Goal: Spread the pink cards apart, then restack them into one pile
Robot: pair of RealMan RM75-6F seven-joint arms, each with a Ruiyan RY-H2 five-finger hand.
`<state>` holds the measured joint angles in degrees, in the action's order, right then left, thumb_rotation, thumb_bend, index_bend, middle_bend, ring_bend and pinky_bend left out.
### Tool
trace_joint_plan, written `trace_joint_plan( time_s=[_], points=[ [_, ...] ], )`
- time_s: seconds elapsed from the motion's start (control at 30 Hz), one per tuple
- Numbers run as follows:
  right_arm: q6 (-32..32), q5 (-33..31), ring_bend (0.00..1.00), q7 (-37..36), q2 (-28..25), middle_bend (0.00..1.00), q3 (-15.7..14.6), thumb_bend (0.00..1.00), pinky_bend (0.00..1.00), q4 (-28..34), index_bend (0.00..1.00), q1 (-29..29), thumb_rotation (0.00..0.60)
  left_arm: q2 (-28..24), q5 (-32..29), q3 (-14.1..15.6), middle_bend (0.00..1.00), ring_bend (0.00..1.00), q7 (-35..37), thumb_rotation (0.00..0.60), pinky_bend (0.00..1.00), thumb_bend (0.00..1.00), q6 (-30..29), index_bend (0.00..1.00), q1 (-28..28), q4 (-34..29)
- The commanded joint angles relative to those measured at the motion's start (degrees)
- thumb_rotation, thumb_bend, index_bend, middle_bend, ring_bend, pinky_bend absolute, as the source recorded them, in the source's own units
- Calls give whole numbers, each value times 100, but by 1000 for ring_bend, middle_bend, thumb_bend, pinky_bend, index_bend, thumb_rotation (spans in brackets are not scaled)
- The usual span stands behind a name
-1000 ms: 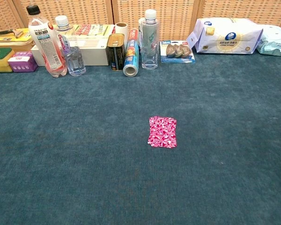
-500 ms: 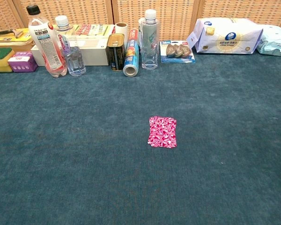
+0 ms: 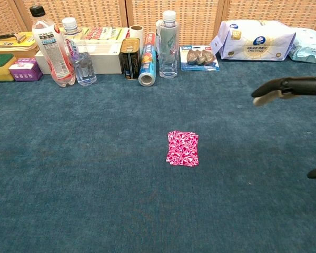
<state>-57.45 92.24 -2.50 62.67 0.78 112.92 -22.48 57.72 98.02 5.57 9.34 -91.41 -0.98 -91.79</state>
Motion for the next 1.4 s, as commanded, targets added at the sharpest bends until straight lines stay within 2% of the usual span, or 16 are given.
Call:
trace_joint_plan(
  time_s=[0.03, 0.23, 0.4, 0.63, 0.7, 1.4],
  points=[
    [509, -610, 0, 548, 239, 178, 271, 0, 0, 309, 91, -410, 600, -14, -28, -5, 0, 0, 14, 600, 20, 48, 45, 0, 23, -8],
    [999, -1659, 0, 1273, 748, 180, 525, 0, 0, 244, 87, -907, 600, -39, -15, 12, 0, 0, 61, 600, 20, 49, 68, 0, 37, -19],
    [1267, -2688, 0, 1795, 1358, 179, 709, 0, 0, -139, 87, -1403, 600, -71, -61, 11, 0, 0, 144, 600, 20, 47, 133, 0, 66, -22],
    [1238, -3718, 0, 2350, 1875, 182, 779, 0, 0, -332, 87, -1952, 600, -132, -53, 37, 0, 0, 251, 600, 20, 47, 236, 0, 124, -25],
    [1329, -3988, 0, 2245, 2026, 185, 806, 0, 0, -461, 87, -2068, 600, -153, -29, 51, 0, 0, 295, 600, 20, 48, 230, 0, 127, -14],
    [1149, -4017, 0, 2127, 2426, 186, 486, 0, 0, -1055, 110, -2365, 600, -188, 67, 120, 0, 0, 441, 600, 20, 48, 233, 0, 152, 28]
  ],
)
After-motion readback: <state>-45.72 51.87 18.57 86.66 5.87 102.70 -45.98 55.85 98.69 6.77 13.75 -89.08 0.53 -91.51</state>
